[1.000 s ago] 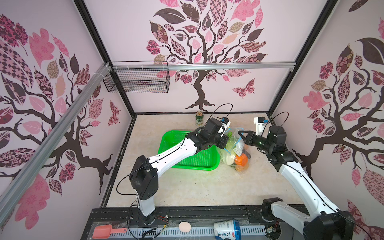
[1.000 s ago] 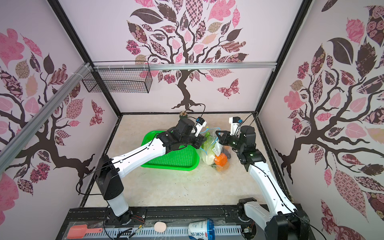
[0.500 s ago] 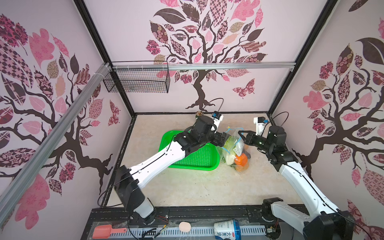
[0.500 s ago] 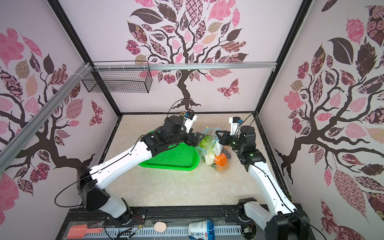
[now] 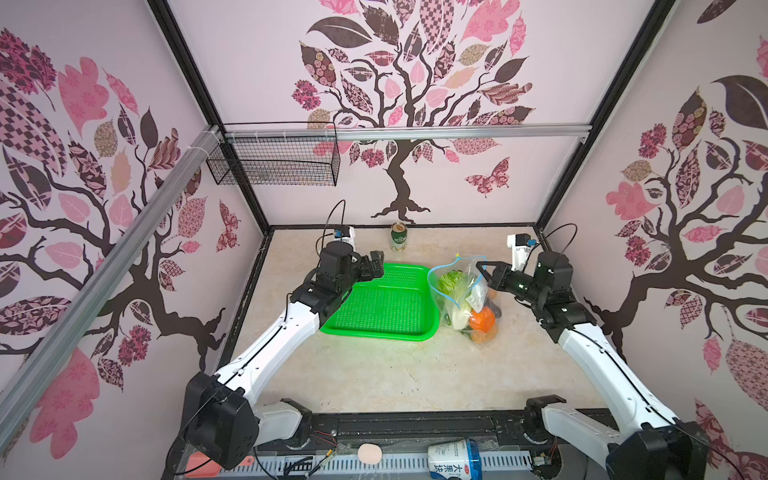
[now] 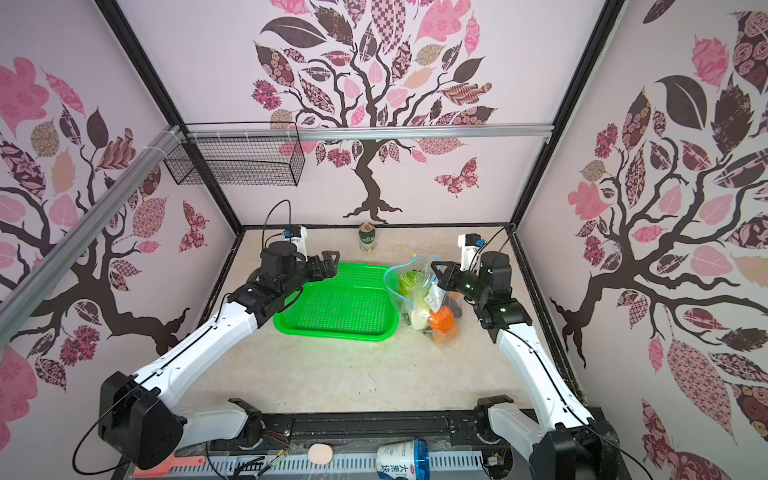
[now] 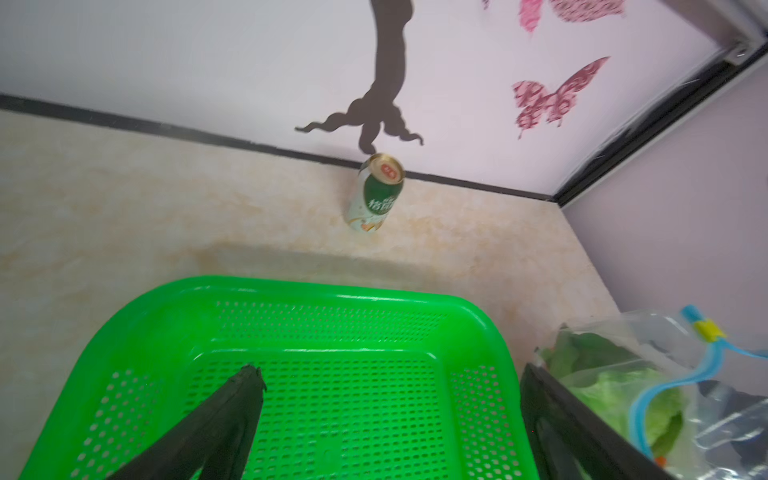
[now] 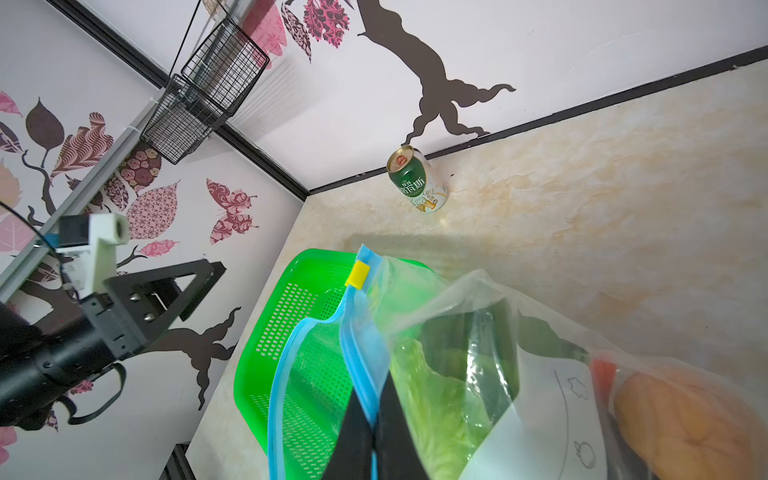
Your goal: Place the food in the zip-top bag and seal the zipper
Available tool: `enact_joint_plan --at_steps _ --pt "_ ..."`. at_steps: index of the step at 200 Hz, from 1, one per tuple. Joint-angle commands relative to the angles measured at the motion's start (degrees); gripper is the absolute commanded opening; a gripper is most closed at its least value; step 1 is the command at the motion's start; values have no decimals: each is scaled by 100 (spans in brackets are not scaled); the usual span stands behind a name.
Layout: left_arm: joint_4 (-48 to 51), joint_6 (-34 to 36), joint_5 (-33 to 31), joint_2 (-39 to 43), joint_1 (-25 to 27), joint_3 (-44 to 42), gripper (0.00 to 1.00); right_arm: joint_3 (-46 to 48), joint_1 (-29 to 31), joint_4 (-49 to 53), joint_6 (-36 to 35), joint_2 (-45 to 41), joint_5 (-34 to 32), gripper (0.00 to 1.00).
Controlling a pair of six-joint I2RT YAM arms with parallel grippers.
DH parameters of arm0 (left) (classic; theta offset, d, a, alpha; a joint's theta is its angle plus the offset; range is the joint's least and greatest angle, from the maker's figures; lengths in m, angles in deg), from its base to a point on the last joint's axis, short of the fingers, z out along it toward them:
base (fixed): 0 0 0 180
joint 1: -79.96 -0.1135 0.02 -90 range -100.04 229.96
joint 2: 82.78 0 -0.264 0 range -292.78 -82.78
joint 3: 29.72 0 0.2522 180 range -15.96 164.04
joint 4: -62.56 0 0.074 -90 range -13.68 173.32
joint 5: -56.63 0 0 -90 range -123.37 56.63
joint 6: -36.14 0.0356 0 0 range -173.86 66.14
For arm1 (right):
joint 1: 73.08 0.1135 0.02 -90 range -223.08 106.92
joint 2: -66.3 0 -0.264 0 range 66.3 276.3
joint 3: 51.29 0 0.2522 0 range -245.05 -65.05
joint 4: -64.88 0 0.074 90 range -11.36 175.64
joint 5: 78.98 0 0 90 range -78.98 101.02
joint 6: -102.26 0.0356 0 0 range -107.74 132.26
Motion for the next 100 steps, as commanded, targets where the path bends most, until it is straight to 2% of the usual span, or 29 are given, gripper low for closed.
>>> enact_joint_plan --at_steps 1,43,73,100 --pt "-166 -419 -151 -121 -250 -391 99 -38 19 -14 -27 -172 34 0" --pt "-200 -657 -96 -602 -445 -811 99 -37 17 -17 -20 -167 45 0" --pt "-248 -926 -498 -865 -462 -1006 98 -74 16 -108 31 -124 89 0" --pt "-244 -873 -940 -841 -510 -1080 99 -137 22 -287 185 -32 296 0"
